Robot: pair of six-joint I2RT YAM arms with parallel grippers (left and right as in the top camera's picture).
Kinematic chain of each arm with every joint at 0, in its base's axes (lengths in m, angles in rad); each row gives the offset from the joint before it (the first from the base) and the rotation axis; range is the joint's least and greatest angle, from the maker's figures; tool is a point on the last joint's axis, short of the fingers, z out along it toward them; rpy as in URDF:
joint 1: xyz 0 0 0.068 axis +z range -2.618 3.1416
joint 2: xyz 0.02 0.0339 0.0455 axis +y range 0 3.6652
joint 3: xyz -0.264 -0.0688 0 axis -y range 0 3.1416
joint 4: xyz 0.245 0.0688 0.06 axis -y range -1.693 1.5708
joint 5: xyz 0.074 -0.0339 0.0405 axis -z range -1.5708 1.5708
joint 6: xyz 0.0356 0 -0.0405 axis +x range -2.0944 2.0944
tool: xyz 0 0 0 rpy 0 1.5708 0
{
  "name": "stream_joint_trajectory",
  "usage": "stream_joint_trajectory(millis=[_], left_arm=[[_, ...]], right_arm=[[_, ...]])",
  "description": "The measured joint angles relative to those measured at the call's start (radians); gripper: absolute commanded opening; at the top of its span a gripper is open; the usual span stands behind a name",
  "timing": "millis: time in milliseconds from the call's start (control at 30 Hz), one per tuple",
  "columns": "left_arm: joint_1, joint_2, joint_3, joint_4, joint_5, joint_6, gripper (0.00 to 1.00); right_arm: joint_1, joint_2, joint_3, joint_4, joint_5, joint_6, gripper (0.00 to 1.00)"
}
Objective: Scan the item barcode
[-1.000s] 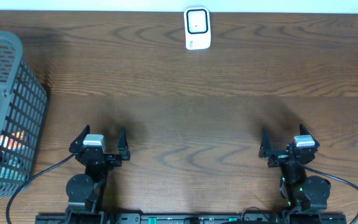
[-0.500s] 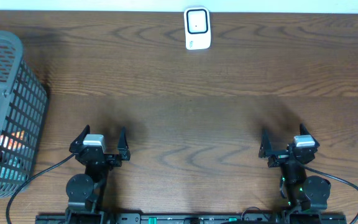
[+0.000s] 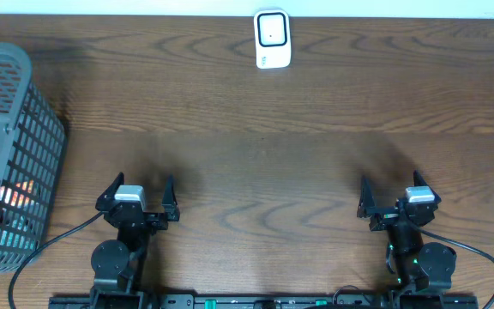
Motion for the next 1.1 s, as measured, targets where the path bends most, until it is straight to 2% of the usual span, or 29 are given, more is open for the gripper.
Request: stream_joint_trajectory(millis=[567, 633, 767, 900, 967, 1000, 1100], left_arm=[[0.0, 0.0, 0.0, 0.002, 0.013, -0.013, 0.98], [0.0, 0.0, 0.0, 0.012, 0.087, -0.092, 0.98], [-0.002, 0.0, 0.006, 0.027, 0.391, -0.378, 0.98], [-0.002, 0.0, 0.0, 0.079, 0.56, -0.594, 0.98], [-0.002, 0.004, -0.008, 0.218, 0.606, -0.682, 0.98], [-0.002, 0.004, -0.007, 0.351, 0.637, -0.725, 0.98], [-0.002, 0.002, -0.007, 0.609, 0.691, -0.78, 0.98]], right_arm=[[0.0, 0.0, 0.0, 0.0, 0.0, 0.0, 0.99], [0.0, 0.0, 0.0, 0.0, 0.0, 0.0, 0.99], [0.0, 0.0, 0.0, 0.0, 0.0, 0.0, 0.99], [0.0, 0.0, 0.0, 0.0, 0.0, 0.0, 0.99], [0.0, 0.0, 0.0, 0.0, 0.0, 0.0, 0.99], [0.0, 0.0, 0.0, 0.001, 0.0, 0.0, 0.99], [0.0, 0.0, 0.0, 0.0, 0.0, 0.0, 0.99]])
